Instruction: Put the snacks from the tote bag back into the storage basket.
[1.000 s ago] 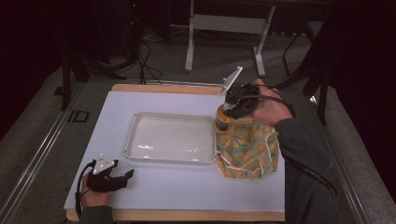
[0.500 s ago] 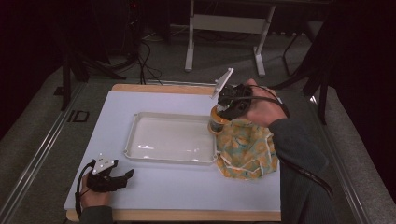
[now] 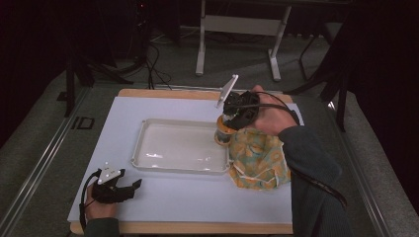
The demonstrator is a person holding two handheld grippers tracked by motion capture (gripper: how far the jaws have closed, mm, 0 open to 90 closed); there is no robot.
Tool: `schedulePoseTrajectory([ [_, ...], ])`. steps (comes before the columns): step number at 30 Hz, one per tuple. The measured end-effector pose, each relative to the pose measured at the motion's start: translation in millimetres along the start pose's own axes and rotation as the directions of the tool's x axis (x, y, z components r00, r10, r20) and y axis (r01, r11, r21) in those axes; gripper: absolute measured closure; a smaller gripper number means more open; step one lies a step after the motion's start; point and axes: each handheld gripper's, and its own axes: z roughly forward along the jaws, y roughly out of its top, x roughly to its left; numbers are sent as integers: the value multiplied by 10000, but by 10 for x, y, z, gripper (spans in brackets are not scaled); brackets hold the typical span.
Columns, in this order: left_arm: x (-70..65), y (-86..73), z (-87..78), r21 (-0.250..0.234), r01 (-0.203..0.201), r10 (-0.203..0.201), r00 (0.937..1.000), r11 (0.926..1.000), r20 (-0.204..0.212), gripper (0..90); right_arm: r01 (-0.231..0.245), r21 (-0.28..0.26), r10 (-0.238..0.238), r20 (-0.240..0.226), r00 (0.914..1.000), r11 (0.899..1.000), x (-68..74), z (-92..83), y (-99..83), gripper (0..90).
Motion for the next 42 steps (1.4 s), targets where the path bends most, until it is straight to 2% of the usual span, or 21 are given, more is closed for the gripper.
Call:
schedulePoseTrajectory([
  [18, -1, -2, -7, -32, -5, 5, 10000, 10000, 18, 251, 265, 249, -255, -394, 9989, 9993, 76, 140, 35, 589],
  [29, 1, -1, -7, -8, -18, 18, 10000, 10000, 14, 251, 397, 192, -387, -519, 9979, 9990, 111, 183, 47, 589],
  [37, 2, -1, -6, -10, -27, 27, 10000, 10000, 26, 251, 398, 189, -383, -710, 9967, 9990, 132, 221, 46, 589],
  [42, 3, -1, -6, -5, -29, 29, 10000, 10000, 37, 251, 415, 209, -393, -984, 9944, 9989, 146, 259, 57, 589],
])
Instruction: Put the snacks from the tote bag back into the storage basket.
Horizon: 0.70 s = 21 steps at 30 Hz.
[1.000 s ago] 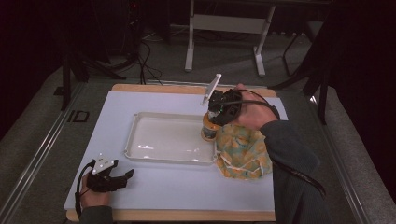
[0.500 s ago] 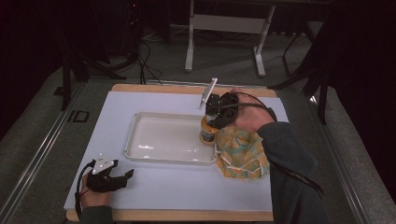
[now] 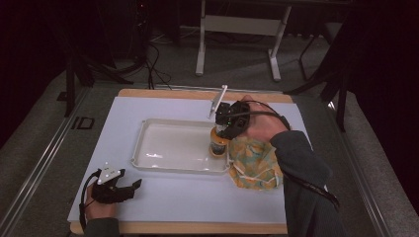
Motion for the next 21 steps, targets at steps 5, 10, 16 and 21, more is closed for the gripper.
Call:
schedulePoseTrajectory([
  [5, 0, 0, 0, -2, 4, -4, 10000, 10000, 5, 251, -17, 36, 18, -100, 9999, 10000, 6, 40, -9, 589],
  [10, -1, 1, 4, 14, -4, 4, 10000, 10000, 20, 251, -115, 97, 117, -207, 9997, 9999, 4, 74, -45, 589],
  [16, -1, 1, 6, 12, 4, -4, 10000, 10000, 13, 251, -127, 42, 128, -334, 9994, 9999, 9, 101, -60, 589],
  [21, 0, 1, 6, 12, 5, -5, 10000, 10000, 23, 251, -30, 2, 30, -450, 9990, 10000, 23, 129, -57, 589],
])
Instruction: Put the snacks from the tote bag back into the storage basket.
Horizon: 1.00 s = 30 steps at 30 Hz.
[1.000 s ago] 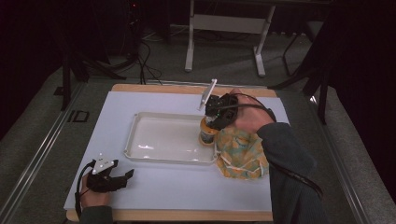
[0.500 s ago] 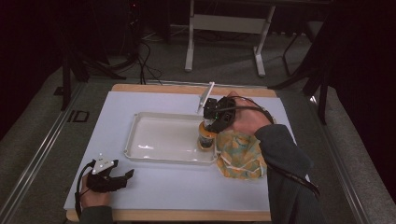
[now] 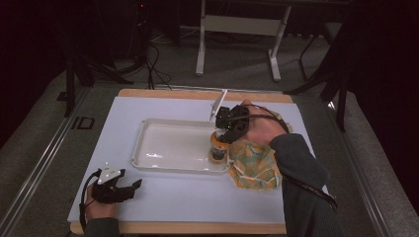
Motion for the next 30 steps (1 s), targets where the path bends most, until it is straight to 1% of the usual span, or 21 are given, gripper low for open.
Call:
schedulePoseTrajectory([
  [9, 2, 1, 2, 22, 4, -4, 10000, 10000, 17, 251, 65, 55, -63, -293, 9996, 10000, 21, 58, 19, 589],
  [10, 1, 1, 1, 15, 7, -7, 10000, 10000, 16, 251, 122, 22, -121, -302, 9995, 9999, 19, 62, 19, 589],
  [30, 0, 0, 1, 13, -4, 4, 10000, 10000, 14, 251, 246, 56, -243, -457, 9987, 9997, 41, 106, 10, 589],
])
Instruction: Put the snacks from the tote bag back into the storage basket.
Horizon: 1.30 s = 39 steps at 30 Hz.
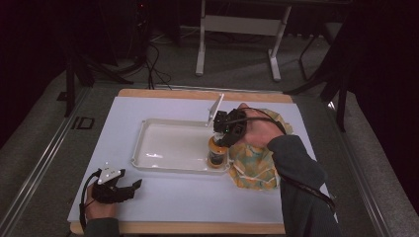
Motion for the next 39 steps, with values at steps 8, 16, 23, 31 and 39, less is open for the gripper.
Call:
schedulePoseTrajectory([
  [8, -1, 0, -2, -6, -23, 23, 10000, 10000, 9, 251, 87, 50, -87, -75, 9999, 9999, 5, 5, 8, 589],
  [16, -3, 0, 0, 13, -34, 34, 10000, 10000, -2, 251, 152, 161, -150, -95, 9998, 9998, 17, 14, -4, 589],
  [23, -3, 1, 1, 23, -38, 38, 10000, 10000, 5, 251, 168, 193, -165, -181, 9997, 9997, 19, 48, -26, 589],
  [31, -3, 0, -2, -3, -33, 33, 10000, 10000, -31, 251, 137, 303, -129, -272, 9995, 9994, 24, 68, -52, 589],
  [39, -3, -1, -10, -47, -4, 4, 10000, 10000, -53, 251, 133, 344, -120, -371, 9992, 9993, 36, 77, -62, 589],
])
